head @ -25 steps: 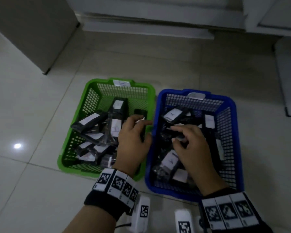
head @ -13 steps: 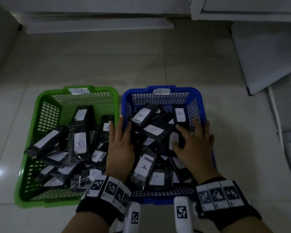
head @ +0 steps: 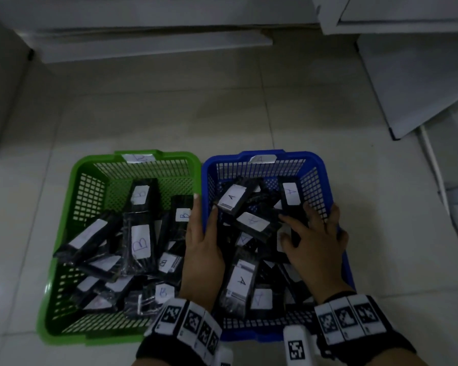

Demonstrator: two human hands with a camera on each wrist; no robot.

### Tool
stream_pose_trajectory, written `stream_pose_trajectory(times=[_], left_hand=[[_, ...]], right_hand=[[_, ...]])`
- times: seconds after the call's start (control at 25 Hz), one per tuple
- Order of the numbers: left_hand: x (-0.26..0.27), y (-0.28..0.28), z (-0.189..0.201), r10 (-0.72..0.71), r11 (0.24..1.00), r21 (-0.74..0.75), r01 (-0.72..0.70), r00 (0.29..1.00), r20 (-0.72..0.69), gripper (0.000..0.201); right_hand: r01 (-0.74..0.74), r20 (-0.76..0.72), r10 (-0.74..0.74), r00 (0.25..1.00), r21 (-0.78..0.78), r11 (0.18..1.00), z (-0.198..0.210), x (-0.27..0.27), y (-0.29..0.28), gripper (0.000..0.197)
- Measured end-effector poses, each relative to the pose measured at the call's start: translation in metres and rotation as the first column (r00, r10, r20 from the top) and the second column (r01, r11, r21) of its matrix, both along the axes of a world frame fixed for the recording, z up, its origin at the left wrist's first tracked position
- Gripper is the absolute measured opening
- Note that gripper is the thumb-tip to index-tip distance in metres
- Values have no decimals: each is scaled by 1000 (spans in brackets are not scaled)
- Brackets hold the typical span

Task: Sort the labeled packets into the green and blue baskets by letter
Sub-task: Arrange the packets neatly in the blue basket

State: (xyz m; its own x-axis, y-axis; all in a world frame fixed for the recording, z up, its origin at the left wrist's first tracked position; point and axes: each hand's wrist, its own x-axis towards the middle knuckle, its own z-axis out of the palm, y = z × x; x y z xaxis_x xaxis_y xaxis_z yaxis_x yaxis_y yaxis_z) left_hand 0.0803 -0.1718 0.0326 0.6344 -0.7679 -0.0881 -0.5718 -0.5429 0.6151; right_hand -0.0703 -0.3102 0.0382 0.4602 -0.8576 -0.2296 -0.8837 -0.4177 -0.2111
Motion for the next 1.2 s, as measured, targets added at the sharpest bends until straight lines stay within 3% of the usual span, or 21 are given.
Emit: stream_pose_trajectory(times=[0.12,0.28,0.48,0.6,0.76,0.88,1.0,1.2], left_hand=[[-2,11,-3,-16,1000,27,17,1000,-21,76],[-4,7,0,56,997,55,-53,997,-54,71],[0,-30,11,129,992,-36,-125,978,167,46],[13,-58,18,106,989,86,-122,979,172,33],[25,-81,26,-9,870,484,-98,977,215,55],[27,-84,26,-80,794,606,-45,981,178,68],[24,-88,20,-101,784,619,-43,975,196,72],[41,-80,8,-69,882,471,-5,988,140,76]], right_hand=[[4,62,0,998,-62,998,-1,-8,12,36],[46,84,-48,995,27,999,5,-10,0,24],[-27,188,44,981,-94,995,2,-6,-35,16],[-121,229,131,965,-56,991,-9,-7,-59,24],[-196,261,190,946,-2,981,-18,-12,-66,25],[-191,339,195,920,-46,981,-22,-15,-66,20],[-161,356,188,915,-104,981,-28,-14,-64,21],[-171,384,241,891,-207,963,-36,-14,-62,21]])
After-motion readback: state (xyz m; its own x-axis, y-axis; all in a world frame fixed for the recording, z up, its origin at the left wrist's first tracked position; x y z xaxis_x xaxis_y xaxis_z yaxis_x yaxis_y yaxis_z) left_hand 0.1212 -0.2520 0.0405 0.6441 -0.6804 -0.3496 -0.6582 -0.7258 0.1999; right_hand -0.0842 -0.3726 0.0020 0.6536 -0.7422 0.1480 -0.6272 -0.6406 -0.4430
